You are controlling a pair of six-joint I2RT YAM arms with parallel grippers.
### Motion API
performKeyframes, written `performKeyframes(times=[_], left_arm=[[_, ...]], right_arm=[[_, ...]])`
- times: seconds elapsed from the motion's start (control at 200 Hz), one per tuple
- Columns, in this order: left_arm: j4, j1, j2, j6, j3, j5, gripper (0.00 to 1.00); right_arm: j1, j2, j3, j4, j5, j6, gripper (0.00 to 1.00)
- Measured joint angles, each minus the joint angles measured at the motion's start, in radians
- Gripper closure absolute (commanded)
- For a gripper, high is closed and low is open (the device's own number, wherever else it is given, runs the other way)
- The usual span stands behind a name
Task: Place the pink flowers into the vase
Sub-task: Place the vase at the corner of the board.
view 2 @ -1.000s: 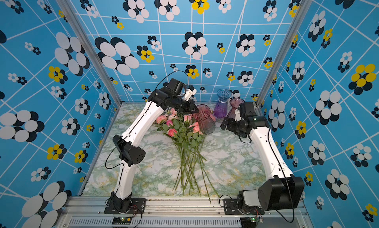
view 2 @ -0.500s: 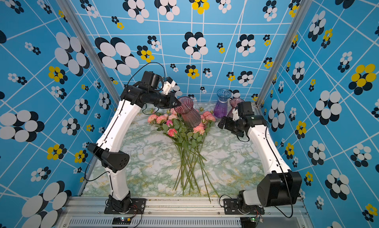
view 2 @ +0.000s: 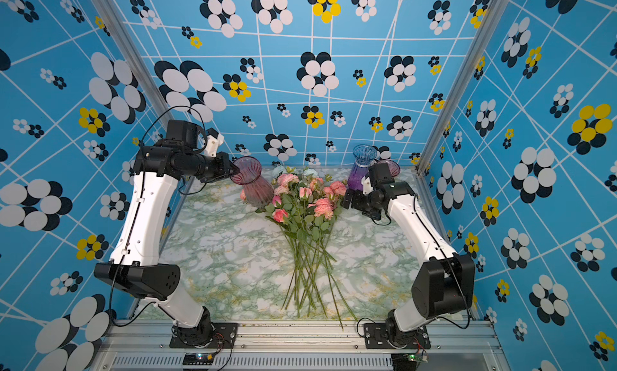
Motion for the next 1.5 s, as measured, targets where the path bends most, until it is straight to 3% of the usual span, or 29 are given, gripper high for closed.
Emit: performKeyframes(times=[0.37,0.755,1.504], left_arm=[[-0.076,0.206,0.001,0.047,-0.043,-0.069,1.0],[-0.063,0.378,0.132,0.06,-0.005,-0.065,1.0],[0.151,0.423,0.317,0.048,-0.079,-0.037,1.0]], right_arm=[[0.027,0.068,0.013,0.031,-0.038,0.001,0.01],[0.033,0.077,0.018,0.033,-0.044,0.0,0.01],[0.047,0.095,0.027,0.013,-0.043,0.0,0.01]])
